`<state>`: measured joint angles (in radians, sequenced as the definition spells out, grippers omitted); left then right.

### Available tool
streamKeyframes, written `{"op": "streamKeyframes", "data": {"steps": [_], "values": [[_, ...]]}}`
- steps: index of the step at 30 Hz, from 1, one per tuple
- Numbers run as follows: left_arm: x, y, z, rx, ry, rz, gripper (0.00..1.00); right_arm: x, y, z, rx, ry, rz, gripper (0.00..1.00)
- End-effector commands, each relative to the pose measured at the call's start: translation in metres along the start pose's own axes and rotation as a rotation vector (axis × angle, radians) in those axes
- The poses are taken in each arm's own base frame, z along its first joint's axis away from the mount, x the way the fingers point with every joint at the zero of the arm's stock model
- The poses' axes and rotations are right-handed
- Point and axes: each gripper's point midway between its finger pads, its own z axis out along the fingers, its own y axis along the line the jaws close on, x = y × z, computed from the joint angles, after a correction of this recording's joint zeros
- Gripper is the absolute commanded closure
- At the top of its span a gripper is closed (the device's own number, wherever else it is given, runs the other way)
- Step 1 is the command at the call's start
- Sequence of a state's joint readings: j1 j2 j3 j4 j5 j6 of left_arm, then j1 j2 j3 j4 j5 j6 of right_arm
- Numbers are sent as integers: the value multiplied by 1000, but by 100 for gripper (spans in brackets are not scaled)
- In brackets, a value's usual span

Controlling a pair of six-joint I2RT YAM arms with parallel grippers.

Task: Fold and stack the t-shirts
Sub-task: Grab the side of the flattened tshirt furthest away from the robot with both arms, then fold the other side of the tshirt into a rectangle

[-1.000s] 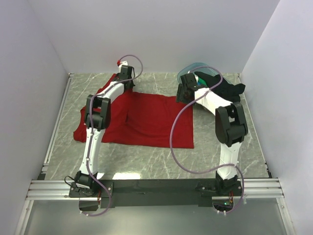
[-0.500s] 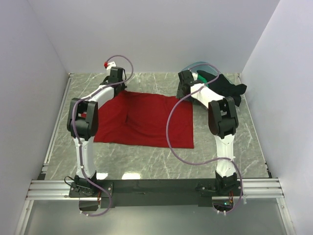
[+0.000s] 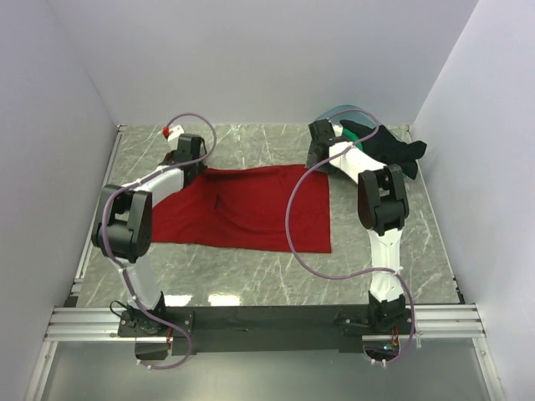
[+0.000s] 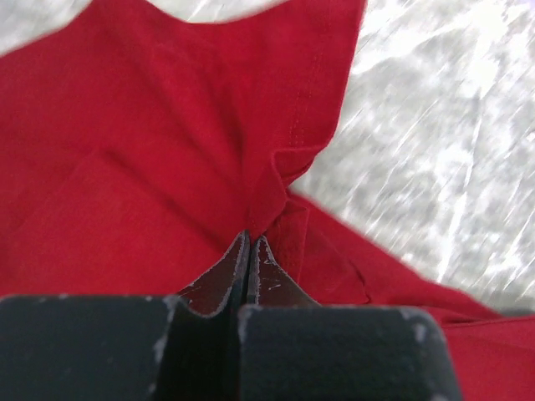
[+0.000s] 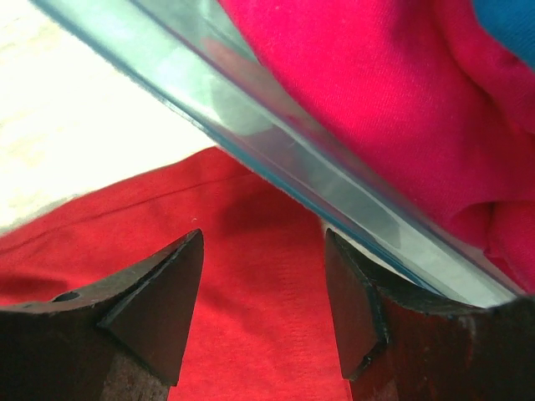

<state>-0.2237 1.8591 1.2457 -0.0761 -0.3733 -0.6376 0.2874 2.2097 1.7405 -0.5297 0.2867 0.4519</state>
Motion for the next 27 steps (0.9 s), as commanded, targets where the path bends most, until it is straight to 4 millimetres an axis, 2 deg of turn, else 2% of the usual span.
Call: {"op": "streamKeyframes", "data": {"steps": [1,2,3,5,6,9,11,16,17,20,21,23,24,27], "values": [[-27,0,-25,25,-91,-80,100,-28,-29,-2,41,-50,52,33],[-21,5,-27,20,-81,-77,100,-27,-32,-2,51,-44,52,33],[-27,5,-35,31,-96,-89,100,-31,-34,-3,54,-49,60,33],[-22,13,-41,16,-91,-87,100,-33,-38,-3,59,-46,71,33],[-28,14,-49,22,-109,-93,100,-35,-37,-2,48,-46,72,33],[-25,18,-57,35,-110,-87,100,-37,-32,0,37,-46,63,33],[-20,21,-58,28,-99,-76,100,-35,-29,3,26,-34,61,34],[-9,28,-55,7,-68,-47,100,-26,-5,-2,-98,-4,80,34],[-6,30,-55,5,-63,-41,100,-32,0,-8,-130,-27,104,34],[3,35,-54,-3,-46,-31,100,-30,9,-12,-170,-24,122,35],[5,36,-54,-4,-42,-30,100,-35,13,-13,-173,-35,121,35],[11,39,-54,-7,-30,-27,100,-28,8,-5,-116,-6,97,35],[11,38,-54,-1,-28,-28,100,-36,12,-7,-114,-20,94,35],[18,40,-53,4,-14,-26,100,-33,11,-1,-88,-13,82,35]]}}
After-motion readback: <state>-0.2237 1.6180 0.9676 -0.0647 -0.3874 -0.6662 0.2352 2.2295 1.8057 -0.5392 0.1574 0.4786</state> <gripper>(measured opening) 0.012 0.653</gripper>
